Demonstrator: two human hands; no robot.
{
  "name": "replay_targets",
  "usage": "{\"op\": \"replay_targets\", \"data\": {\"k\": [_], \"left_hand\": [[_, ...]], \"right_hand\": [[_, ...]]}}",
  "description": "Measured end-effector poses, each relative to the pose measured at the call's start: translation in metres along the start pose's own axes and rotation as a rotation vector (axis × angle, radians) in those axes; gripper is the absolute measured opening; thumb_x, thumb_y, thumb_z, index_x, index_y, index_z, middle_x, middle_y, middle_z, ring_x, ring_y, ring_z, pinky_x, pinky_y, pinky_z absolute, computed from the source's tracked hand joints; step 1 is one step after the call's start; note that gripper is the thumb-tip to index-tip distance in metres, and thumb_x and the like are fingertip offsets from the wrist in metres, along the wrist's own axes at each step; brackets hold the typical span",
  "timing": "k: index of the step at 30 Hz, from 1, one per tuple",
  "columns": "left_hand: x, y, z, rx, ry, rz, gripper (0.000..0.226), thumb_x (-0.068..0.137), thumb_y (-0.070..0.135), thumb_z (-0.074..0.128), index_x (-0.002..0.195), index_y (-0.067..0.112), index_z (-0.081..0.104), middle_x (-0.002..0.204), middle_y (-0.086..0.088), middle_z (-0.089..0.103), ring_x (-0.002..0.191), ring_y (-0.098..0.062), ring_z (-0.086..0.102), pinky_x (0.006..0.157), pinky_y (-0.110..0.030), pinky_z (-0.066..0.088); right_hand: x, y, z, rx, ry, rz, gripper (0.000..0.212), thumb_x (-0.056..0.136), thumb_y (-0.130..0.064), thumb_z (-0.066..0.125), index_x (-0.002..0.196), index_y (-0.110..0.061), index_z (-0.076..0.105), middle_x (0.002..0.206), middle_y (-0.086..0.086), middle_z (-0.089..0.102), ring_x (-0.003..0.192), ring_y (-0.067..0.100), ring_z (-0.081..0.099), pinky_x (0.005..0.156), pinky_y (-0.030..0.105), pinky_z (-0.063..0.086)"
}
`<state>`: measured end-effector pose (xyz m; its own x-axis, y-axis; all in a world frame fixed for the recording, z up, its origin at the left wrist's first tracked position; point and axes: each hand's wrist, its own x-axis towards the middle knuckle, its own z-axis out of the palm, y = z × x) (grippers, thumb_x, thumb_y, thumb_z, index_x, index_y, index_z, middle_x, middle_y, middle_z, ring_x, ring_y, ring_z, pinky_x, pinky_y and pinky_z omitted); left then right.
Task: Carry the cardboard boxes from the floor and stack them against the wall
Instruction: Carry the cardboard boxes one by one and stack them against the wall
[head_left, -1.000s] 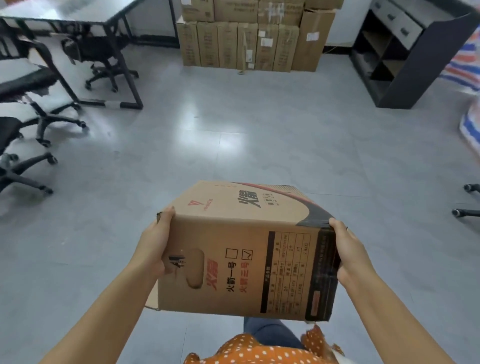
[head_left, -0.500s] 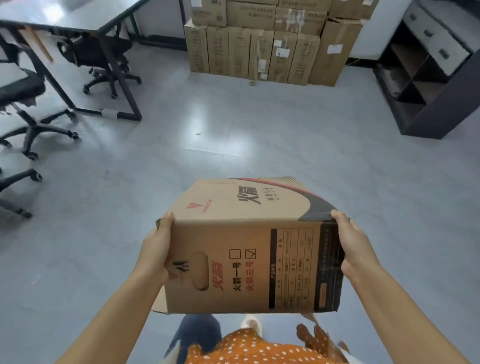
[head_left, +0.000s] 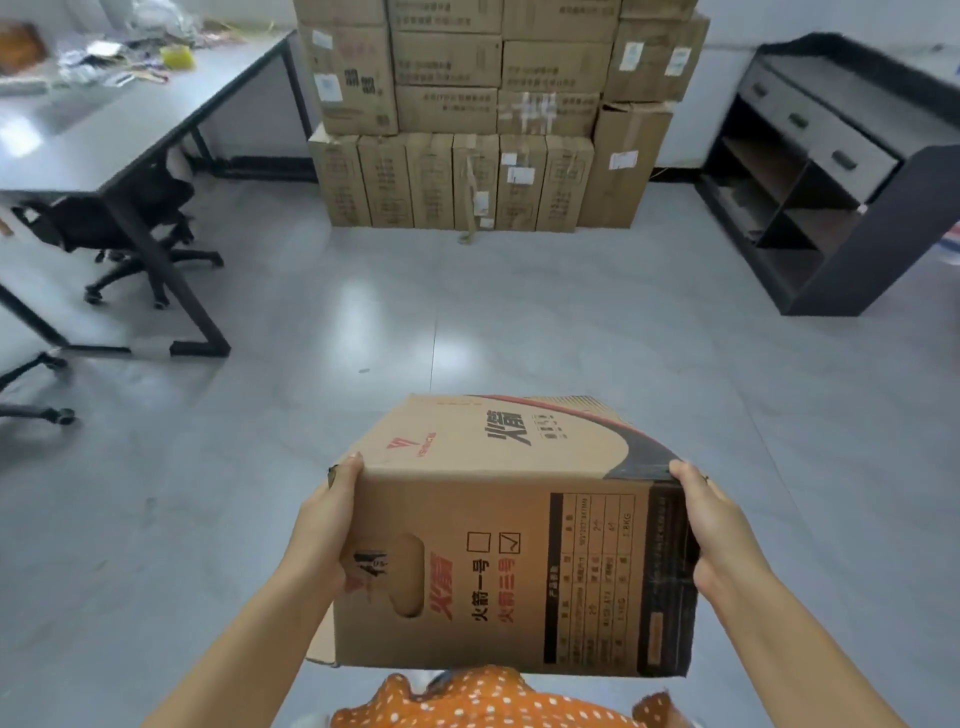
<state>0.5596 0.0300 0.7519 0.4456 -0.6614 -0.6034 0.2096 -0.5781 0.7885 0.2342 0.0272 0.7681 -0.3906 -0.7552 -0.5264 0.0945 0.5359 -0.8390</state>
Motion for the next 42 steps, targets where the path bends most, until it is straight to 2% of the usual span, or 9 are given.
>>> {"op": "replay_targets", "data": {"k": [3,7,11,17,22,26,31,35,42], "left_hand": [[0.047,0.056,0.016,0.042,-0.054,0.044,0.04,0.086,0.062,0.048,0.105,0.027,0.056,0.093,-0.001,0.061,0.082,-0.022,0.06,0.056,-0.03,0.047],[0.095,0.106,0.038,0.067,-0.112,0.061,0.031,0.083,0.064,0.05,0.087,0.035,0.06,0.091,0.001,0.066,0.079,-0.019,0.065,0.048,-0.026,0.051],[0.148,0.146,0.067,0.071,-0.112,0.025,0.035,0.084,0.064,0.049,0.094,0.031,0.059,0.095,0.002,0.064,0.086,-0.022,0.061,0.061,-0.033,0.047],[0.237,0.223,0.12,0.047,-0.068,0.074,0.035,0.086,0.064,0.045,0.097,0.033,0.057,0.097,0.001,0.061,0.083,-0.024,0.057,0.061,-0.032,0.046],[0.31,0.325,0.171,-0.042,-0.01,0.153,0.031,0.087,0.06,0.048,0.084,0.03,0.056,0.092,-0.001,0.063,0.079,-0.023,0.059,0.064,-0.032,0.045],[0.36,0.415,0.211,-0.18,0.01,0.276,0.031,0.089,0.052,0.051,0.101,0.024,0.058,0.091,-0.004,0.065,0.078,-0.022,0.063,0.058,-0.028,0.046],[0.416,0.526,0.251,-0.286,0.001,0.383,0.031,0.089,0.052,0.052,0.103,0.025,0.06,0.092,-0.003,0.068,0.082,-0.023,0.064,0.059,-0.03,0.048],[0.47,0.614,0.28,-0.341,-0.05,0.476,0.024,0.087,0.055,0.052,0.089,0.033,0.062,0.092,0.001,0.066,0.079,-0.023,0.062,0.056,-0.028,0.049],[0.563,0.799,0.327,-0.461,-0.213,0.69,0.033,0.083,0.054,0.059,0.097,0.026,0.067,0.083,0.001,0.072,0.064,-0.018,0.067,0.053,-0.029,0.05]], "right_hand": [[0.028,-0.029,0.035,0.045,0.054,-0.005,0.025,0.092,-0.044,0.052,0.102,-0.025,0.065,0.104,0.007,0.071,0.099,0.024,0.065,0.082,0.045,0.052],[0.061,-0.059,0.069,0.081,0.114,-0.026,0.02,0.091,-0.045,0.051,0.092,-0.029,0.064,0.086,0.006,0.073,0.085,0.021,0.068,0.065,0.037,0.05],[0.113,-0.097,0.104,0.077,0.123,-0.014,0.022,0.09,-0.045,0.052,0.094,-0.028,0.064,0.085,0.006,0.072,0.085,0.023,0.068,0.069,0.038,0.052],[0.222,-0.172,0.171,0.099,0.061,-0.057,0.021,0.093,-0.043,0.052,0.094,-0.026,0.065,0.087,0.007,0.072,0.085,0.024,0.067,0.062,0.035,0.049],[0.321,-0.283,0.234,0.112,-0.017,-0.162,0.019,0.093,-0.042,0.052,0.096,-0.029,0.065,0.083,0.004,0.073,0.082,0.021,0.068,0.059,0.032,0.048],[0.388,-0.382,0.279,0.142,-0.061,-0.287,0.033,0.093,-0.042,0.053,0.123,-0.029,0.059,0.107,0.006,0.07,0.098,0.024,0.065,0.082,0.042,0.053],[0.449,-0.497,0.33,0.214,-0.103,-0.453,0.032,0.093,-0.04,0.054,0.124,-0.031,0.059,0.097,0.001,0.072,0.086,0.017,0.069,0.062,0.031,0.05],[0.496,-0.577,0.375,0.282,-0.11,-0.558,0.03,0.09,-0.044,0.056,0.119,-0.037,0.062,0.089,-0.001,0.075,0.076,0.017,0.072,0.064,0.032,0.052],[0.561,-0.729,0.461,0.377,-0.043,-0.741,0.027,0.09,-0.048,0.055,0.117,-0.045,0.061,0.094,0.005,0.072,0.085,0.024,0.069,0.065,0.035,0.052]]}}
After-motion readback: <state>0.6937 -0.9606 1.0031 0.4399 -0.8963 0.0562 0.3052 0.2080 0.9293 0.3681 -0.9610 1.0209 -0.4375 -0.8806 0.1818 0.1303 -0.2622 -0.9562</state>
